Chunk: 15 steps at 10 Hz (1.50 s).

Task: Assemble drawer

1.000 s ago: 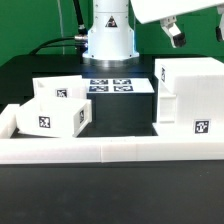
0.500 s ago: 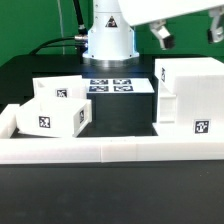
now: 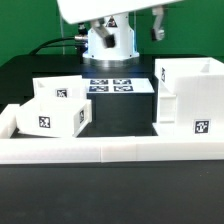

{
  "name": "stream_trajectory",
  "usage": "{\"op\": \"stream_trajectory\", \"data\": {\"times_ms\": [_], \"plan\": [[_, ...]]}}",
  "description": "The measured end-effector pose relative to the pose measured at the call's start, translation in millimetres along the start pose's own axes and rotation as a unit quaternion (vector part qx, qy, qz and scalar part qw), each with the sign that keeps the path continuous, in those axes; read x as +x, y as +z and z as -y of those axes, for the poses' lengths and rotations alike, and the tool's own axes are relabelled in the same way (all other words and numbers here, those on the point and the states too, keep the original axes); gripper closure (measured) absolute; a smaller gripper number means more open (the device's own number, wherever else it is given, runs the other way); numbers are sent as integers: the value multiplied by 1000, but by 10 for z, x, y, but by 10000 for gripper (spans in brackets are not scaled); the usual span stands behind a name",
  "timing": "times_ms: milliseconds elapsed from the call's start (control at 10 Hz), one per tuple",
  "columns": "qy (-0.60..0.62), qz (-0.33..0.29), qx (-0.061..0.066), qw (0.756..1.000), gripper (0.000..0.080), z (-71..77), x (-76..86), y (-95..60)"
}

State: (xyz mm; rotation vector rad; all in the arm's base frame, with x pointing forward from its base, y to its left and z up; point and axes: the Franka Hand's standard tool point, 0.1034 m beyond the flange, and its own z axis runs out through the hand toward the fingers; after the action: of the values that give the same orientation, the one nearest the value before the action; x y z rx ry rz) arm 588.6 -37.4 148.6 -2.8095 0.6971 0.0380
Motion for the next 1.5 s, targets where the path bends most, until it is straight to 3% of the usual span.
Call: {"op": "stream_trajectory", "data": {"times_ms": [100, 400, 500, 600, 800, 1000, 1200, 1400, 1500], "plan": [[20, 2, 14, 1000, 150, -116, 56, 24], [18, 2, 13, 1000, 150, -93, 44, 35], [-4, 2, 11, 1000, 150, -158, 50, 57], [-21, 4, 5, 1000, 150, -334, 68, 115], [-30, -1, -10, 1000, 150, -626, 113, 189], [-49, -4, -42, 998, 150, -619, 99, 351], [-79, 16, -84, 993, 150, -576, 65, 546], [-80, 20, -85, 993, 150, -741, 117, 611], [-82, 20, -85, 993, 150, -720, 113, 611]]}}
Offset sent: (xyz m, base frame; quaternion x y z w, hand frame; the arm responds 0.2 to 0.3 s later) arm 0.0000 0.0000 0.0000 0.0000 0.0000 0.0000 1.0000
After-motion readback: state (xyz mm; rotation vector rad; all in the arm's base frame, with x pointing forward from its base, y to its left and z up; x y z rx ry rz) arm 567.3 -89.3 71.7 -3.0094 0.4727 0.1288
